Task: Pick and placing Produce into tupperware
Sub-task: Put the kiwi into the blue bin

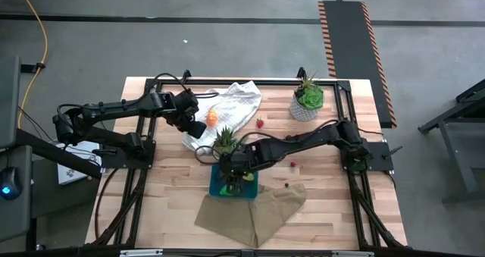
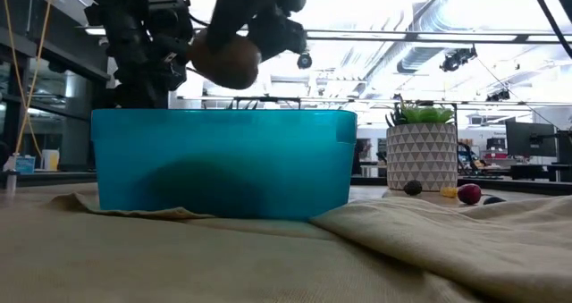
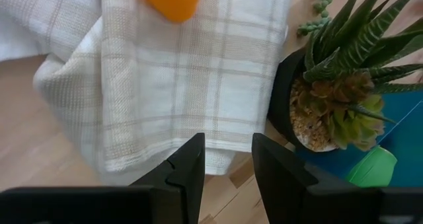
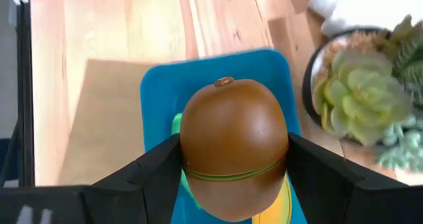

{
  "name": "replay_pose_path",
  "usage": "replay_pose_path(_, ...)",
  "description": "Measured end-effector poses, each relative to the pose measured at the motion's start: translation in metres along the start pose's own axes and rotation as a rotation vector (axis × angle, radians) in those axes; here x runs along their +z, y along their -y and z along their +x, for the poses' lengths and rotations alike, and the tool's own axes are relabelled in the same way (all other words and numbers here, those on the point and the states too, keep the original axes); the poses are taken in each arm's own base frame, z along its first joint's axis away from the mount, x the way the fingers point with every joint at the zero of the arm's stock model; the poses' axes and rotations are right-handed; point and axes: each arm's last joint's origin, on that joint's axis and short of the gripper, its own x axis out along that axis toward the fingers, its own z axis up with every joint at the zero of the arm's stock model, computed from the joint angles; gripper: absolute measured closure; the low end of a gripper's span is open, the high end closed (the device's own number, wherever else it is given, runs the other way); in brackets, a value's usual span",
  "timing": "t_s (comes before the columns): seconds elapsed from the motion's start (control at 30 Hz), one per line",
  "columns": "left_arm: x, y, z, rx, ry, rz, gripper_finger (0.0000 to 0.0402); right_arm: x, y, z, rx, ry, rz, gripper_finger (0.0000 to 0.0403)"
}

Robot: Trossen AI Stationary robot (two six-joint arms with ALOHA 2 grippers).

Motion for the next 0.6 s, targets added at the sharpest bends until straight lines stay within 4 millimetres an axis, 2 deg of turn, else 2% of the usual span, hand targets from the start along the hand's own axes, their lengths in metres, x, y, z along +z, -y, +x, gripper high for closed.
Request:
replay_pose_path(0.17, 0.0, 0.0, 0.0, -0.002, 0.003, 0.001, 0.0286, -0.003, -0.001, 0.017, -0.006, -0.021, -0.02, 0.0169)
replay_pose_path(0.6, 0.0, 0.0, 0.0, -0.002, 0.003, 0.001, 0.0286, -0.006, 0.009, 0.046, -0.023, -0.05, -0.038, 0.0169)
